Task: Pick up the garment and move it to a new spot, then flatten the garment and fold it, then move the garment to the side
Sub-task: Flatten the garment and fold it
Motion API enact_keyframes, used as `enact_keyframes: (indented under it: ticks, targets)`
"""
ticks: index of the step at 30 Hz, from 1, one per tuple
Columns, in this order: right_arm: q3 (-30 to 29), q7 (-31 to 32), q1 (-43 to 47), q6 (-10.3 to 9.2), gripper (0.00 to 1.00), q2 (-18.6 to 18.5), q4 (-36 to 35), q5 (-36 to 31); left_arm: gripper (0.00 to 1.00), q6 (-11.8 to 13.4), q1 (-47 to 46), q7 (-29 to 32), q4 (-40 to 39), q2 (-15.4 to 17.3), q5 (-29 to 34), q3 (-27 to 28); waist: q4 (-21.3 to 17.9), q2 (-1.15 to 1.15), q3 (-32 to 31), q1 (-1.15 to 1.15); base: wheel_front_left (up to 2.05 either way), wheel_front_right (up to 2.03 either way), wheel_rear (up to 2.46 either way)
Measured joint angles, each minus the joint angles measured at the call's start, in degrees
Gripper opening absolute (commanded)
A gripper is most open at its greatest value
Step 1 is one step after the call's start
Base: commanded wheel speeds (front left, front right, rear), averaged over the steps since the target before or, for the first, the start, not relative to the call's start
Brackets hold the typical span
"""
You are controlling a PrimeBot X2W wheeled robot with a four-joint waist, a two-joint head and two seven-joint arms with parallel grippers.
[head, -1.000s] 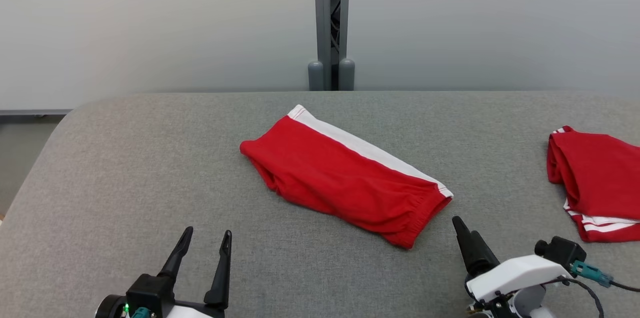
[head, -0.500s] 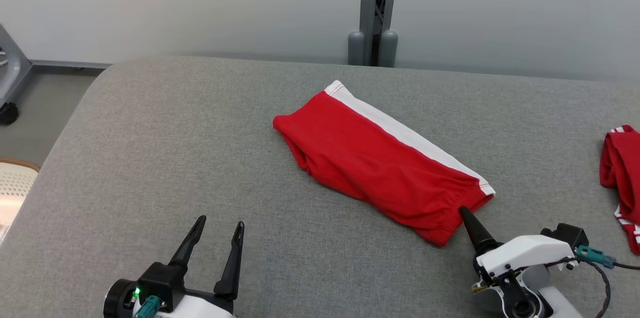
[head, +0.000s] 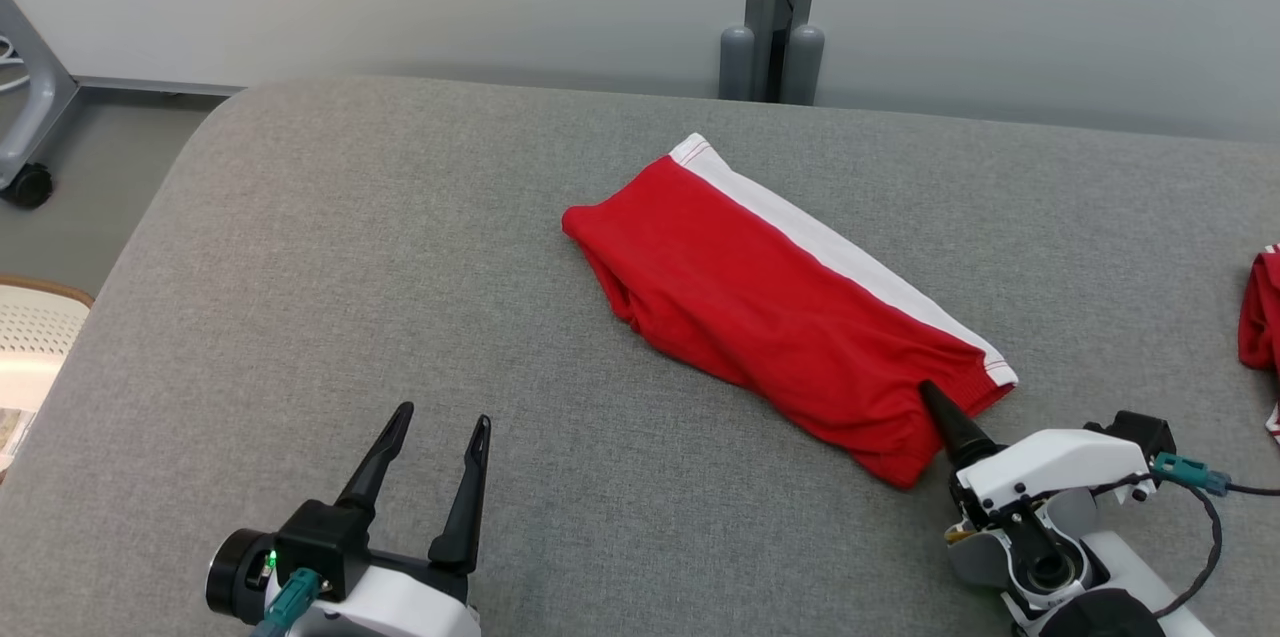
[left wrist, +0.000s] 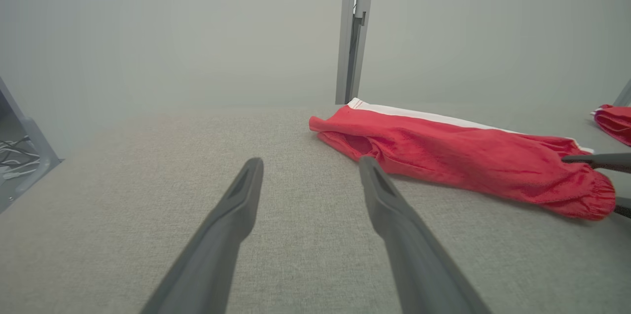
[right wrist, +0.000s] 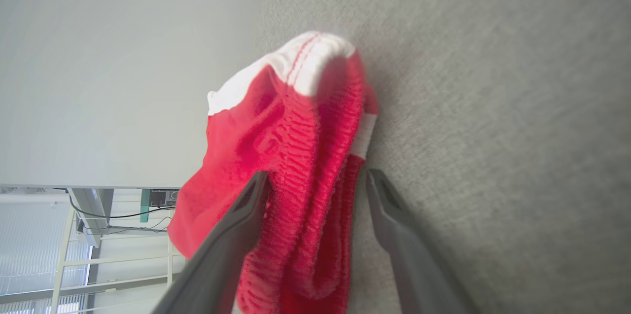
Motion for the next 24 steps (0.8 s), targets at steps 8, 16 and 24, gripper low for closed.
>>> enact_keyframes:
  ticks: [8,16,24]
  targets:
    - [1.8,0.6,-3.1,-0.01,1.00,-0.2,2.4,0.5,1.00,-0.2,-1.3,0.0,-0.3,0.0,1.0,0.6,1.1,0.00,1.4,0.00,0.00,0.00,0.00]
    - [3.6,0.6,-4.0,-0.07,0.53,-0.2,2.7,1.9,1.00,-0.4,-1.5,0.0,-0.2,0.0,1.5,0.7,1.7,0.00,1.1,0.00,0.00,0.00,0.00]
    - [6.1,0.7,-3.2,0.00,0.00,-0.3,1.6,1.8,1.00,-0.3,-1.4,0.0,-0.1,0.0,1.4,0.3,1.3,0.00,0.0,0.00,0.00,0.00,0.00]
